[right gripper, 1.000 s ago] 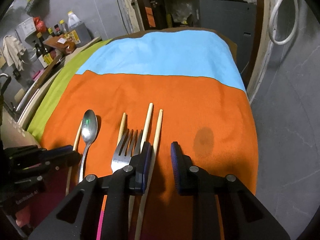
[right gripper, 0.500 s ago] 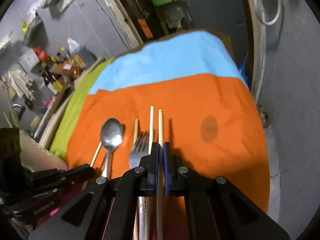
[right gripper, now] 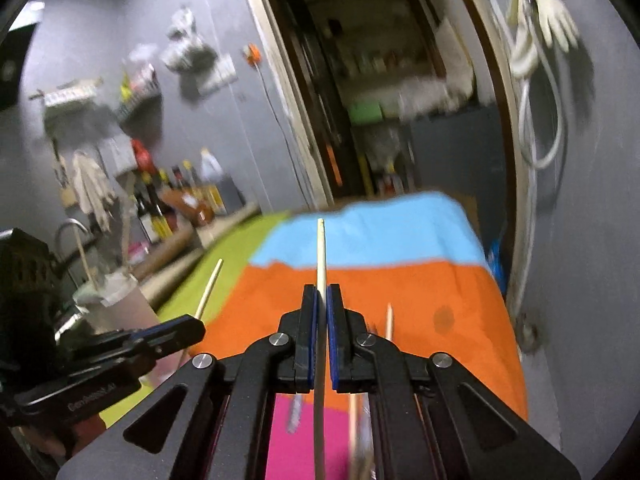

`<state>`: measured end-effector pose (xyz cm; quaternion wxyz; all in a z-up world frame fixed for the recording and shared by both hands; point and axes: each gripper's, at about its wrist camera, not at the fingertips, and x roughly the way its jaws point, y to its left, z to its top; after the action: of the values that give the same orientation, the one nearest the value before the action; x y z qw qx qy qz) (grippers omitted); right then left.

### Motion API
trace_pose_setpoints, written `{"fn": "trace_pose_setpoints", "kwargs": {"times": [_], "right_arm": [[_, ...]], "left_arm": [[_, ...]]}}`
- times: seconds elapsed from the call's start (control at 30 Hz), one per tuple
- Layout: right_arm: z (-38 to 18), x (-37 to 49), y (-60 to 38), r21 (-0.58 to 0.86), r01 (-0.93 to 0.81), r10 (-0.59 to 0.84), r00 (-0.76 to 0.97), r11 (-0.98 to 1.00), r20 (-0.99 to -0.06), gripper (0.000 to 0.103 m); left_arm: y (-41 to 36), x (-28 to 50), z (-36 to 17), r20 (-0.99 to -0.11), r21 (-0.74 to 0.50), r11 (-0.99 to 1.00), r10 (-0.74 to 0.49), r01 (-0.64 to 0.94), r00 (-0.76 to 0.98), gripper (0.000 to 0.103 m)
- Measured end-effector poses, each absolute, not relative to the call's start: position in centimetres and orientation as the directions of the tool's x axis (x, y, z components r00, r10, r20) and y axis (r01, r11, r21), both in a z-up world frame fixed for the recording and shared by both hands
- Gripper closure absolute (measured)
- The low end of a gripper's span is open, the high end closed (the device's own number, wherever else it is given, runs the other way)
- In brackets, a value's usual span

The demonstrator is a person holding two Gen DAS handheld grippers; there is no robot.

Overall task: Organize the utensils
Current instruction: 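Lift the chopstick with the right tool and carry it over the white holder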

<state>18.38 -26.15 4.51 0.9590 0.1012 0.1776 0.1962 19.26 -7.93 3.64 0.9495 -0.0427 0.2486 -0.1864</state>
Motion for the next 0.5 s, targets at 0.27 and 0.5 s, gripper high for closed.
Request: {"fn": "trace_pose_setpoints", "kwargs": {"times": [0.27, 0.5], "right_arm": [[8.7, 15.4, -22.2, 0.190, -0.433, 0.448, 0.893, 0.881, -0.042, 0.100], [11.4, 16.1, -18.4, 0.225, -0.521, 0.516, 0.853, 0.824, 0.085, 0.100]], "left_arm": [[-5.4, 16.9, 8.3, -0.280, -0.129, 0.932, -0.361, 0.338, 0.890, 0.101], [-0.3, 15.9, 12.2, -0.158, -0.125, 0.955, -0.288, 0.270, 0.945, 0.101]]}}
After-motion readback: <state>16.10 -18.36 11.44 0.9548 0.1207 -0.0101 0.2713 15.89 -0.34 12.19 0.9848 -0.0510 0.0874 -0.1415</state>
